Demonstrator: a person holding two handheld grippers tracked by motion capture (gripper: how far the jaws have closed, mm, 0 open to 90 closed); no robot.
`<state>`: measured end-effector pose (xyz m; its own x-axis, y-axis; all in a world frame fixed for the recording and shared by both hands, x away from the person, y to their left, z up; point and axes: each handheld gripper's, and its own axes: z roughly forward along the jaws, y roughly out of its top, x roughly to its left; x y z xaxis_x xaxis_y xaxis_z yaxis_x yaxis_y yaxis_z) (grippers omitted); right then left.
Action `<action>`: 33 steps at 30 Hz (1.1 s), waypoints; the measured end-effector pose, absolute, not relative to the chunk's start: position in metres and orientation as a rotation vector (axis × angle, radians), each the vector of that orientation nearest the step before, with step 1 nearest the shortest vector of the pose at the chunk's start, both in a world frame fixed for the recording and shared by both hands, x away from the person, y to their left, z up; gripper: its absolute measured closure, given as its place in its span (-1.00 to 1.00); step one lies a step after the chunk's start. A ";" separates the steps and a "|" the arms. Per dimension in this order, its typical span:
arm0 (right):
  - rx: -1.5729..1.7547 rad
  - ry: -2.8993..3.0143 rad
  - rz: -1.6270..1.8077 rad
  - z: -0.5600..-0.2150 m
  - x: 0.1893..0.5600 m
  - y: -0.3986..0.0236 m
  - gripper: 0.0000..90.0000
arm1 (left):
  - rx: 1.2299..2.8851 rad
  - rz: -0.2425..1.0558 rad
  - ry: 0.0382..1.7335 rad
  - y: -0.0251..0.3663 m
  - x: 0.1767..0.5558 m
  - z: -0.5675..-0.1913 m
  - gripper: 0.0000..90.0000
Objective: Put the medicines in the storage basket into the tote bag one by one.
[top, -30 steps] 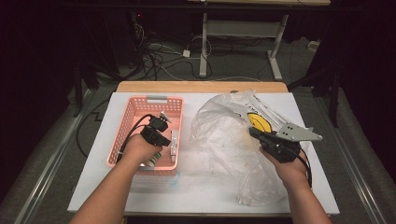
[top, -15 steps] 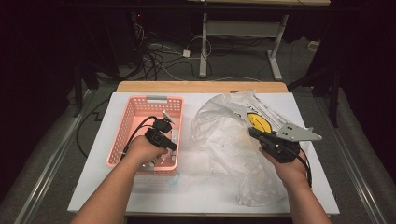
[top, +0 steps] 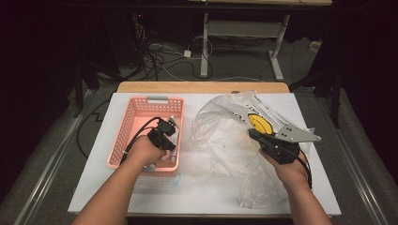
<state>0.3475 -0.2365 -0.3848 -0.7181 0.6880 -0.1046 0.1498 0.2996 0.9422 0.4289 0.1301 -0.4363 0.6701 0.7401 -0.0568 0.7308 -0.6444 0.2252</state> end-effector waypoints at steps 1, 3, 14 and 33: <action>0.743 2.074 1.424 -0.385 0.348 -0.236 1.00 | 2.714 0.076 1.190 0.130 0.429 -0.441 0.97; 0.742 2.073 1.424 -0.385 0.348 -0.237 1.00 | 2.672 0.077 1.197 0.134 0.429 -0.442 0.97; 0.748 2.070 1.423 -0.384 0.348 -0.238 1.00 | 2.532 -0.014 1.214 0.146 0.428 -0.428 0.96; 0.748 2.072 1.423 -0.384 0.347 -0.237 1.00 | 2.605 -0.066 1.222 0.137 0.431 -0.431 -0.03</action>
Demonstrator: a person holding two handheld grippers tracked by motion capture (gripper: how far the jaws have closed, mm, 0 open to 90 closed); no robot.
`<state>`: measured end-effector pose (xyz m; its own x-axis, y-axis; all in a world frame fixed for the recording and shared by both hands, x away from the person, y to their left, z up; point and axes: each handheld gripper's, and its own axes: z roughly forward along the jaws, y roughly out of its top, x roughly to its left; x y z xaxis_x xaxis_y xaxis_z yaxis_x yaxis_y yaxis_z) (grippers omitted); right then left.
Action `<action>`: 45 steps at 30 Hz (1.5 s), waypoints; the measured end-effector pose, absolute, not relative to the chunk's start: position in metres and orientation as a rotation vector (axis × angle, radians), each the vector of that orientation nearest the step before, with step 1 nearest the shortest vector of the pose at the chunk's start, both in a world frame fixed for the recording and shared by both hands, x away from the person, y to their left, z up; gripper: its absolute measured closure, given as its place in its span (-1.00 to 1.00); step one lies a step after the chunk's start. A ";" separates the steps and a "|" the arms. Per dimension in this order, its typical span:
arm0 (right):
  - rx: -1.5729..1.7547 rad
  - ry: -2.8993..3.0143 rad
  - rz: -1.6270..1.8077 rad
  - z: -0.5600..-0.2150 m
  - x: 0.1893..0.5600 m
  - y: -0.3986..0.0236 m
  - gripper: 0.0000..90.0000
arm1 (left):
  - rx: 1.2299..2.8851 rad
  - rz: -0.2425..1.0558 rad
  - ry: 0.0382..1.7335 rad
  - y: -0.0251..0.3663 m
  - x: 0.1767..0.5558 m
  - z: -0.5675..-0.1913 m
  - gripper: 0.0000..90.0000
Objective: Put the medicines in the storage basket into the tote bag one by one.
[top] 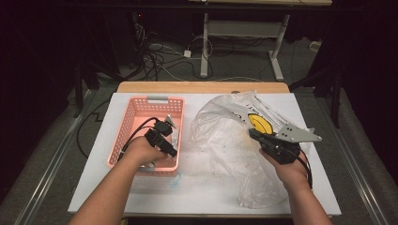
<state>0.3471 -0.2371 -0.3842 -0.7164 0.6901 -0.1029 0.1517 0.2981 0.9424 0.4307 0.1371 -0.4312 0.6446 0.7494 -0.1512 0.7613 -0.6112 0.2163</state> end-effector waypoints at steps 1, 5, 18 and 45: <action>0.749 2.073 1.423 -0.384 0.347 -0.237 1.00 | 2.625 -0.037 1.227 0.136 0.431 -0.431 0.02; 0.746 2.074 1.423 -0.384 0.347 -0.237 1.00 | 2.704 0.072 1.240 0.136 0.431 -0.433 0.34; 0.753 2.077 1.421 -0.385 0.347 -0.237 1.00 | 2.489 0.044 1.347 0.140 0.442 -0.427 -0.38; 0.745 2.073 1.422 -0.385 0.347 -0.239 1.00 | 2.524 0.133 1.496 0.146 0.449 -0.442 0.46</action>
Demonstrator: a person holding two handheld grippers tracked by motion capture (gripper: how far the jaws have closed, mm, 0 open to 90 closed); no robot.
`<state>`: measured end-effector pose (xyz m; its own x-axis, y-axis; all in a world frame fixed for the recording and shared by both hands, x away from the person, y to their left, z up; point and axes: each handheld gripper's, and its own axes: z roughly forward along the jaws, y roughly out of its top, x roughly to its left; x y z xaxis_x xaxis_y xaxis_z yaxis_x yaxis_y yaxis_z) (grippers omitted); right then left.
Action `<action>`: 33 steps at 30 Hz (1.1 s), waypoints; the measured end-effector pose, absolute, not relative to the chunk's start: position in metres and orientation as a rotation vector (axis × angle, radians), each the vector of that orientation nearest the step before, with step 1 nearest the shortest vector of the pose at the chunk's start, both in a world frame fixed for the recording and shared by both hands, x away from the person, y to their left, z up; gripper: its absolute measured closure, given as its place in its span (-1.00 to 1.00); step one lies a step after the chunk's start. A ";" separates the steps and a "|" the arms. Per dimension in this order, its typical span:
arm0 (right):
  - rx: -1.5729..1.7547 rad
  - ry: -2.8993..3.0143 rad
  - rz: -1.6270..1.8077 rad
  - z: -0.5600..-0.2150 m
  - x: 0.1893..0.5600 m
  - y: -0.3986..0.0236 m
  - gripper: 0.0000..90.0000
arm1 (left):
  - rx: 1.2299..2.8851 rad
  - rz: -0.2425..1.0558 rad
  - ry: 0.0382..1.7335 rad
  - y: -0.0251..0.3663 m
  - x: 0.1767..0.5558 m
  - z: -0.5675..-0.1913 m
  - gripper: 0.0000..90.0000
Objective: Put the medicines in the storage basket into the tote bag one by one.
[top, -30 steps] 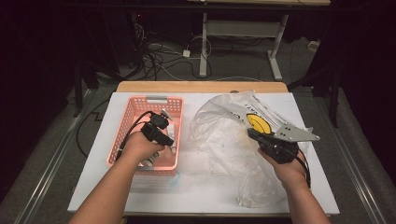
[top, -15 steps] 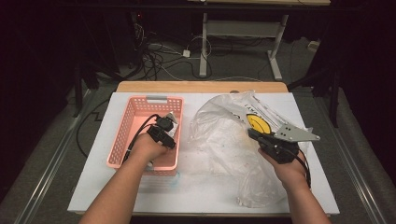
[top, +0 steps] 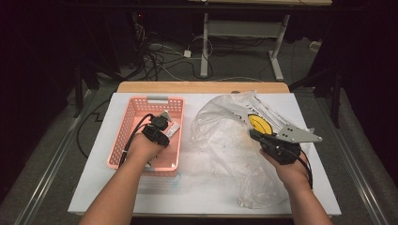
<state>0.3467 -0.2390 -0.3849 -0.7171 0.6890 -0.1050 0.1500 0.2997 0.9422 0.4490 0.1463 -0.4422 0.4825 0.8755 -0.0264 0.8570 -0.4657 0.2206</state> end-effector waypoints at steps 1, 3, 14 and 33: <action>0.746 2.072 1.422 -0.385 0.347 -0.239 1.00 | 2.522 0.132 1.493 0.147 0.448 -0.442 0.46; 0.749 2.071 1.423 -0.385 0.347 -0.240 1.00 | 2.506 0.137 1.492 0.148 0.447 -0.439 0.46; 0.750 2.068 1.428 -0.384 0.346 -0.239 1.00 | 2.389 0.152 1.439 0.158 0.429 -0.421 0.46; 0.754 2.075 1.428 -0.386 0.346 -0.239 1.00 | 2.239 0.152 1.315 0.188 0.386 -0.403 0.46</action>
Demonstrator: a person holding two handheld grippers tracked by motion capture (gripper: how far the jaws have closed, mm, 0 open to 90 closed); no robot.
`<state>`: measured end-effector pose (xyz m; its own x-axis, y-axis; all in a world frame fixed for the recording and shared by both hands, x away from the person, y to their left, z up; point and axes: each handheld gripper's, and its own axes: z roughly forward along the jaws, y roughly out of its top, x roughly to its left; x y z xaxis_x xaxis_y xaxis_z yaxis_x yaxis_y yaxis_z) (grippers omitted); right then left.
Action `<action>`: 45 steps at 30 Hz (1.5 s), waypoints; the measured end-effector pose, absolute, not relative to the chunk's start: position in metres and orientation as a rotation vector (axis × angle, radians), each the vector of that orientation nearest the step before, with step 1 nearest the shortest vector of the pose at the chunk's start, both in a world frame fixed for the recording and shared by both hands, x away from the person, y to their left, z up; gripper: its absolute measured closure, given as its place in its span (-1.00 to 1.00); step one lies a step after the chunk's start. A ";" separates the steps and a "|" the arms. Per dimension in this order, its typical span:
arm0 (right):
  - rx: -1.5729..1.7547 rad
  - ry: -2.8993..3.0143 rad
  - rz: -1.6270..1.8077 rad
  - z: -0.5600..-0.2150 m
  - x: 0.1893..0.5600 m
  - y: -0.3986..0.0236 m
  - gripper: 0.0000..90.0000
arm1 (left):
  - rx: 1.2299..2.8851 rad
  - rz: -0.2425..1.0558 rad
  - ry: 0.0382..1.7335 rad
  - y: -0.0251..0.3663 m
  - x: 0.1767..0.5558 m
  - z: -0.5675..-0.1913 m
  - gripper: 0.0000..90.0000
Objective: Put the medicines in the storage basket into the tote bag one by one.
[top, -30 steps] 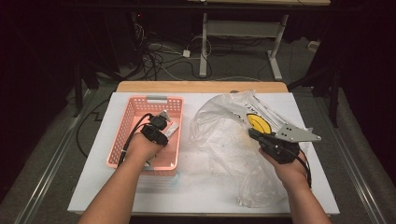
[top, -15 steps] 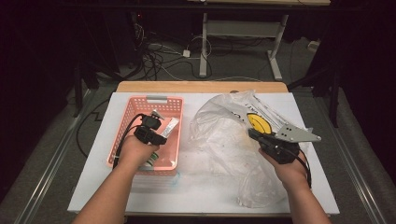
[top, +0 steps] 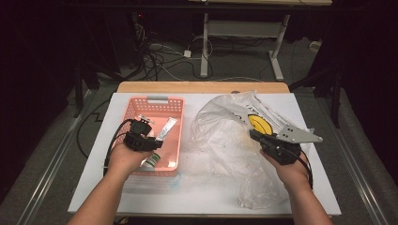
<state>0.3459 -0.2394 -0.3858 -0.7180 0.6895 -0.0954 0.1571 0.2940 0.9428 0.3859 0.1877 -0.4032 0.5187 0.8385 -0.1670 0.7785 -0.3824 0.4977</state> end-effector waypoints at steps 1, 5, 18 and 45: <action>0.750 2.074 1.427 -0.386 0.346 -0.240 1.00 | 2.236 0.168 1.309 0.188 0.383 -0.403 0.46; 0.750 2.073 1.428 -0.386 0.346 -0.240 1.00 | 2.202 0.189 1.280 0.190 0.372 -0.403 0.46; 0.749 2.075 1.424 -0.387 0.345 -0.239 1.00 | 2.124 0.247 1.176 0.187 0.341 -0.406 0.46; 0.748 2.074 1.426 -0.387 0.345 -0.240 1.00 | 2.057 0.242 0.906 0.142 0.289 -0.391 0.46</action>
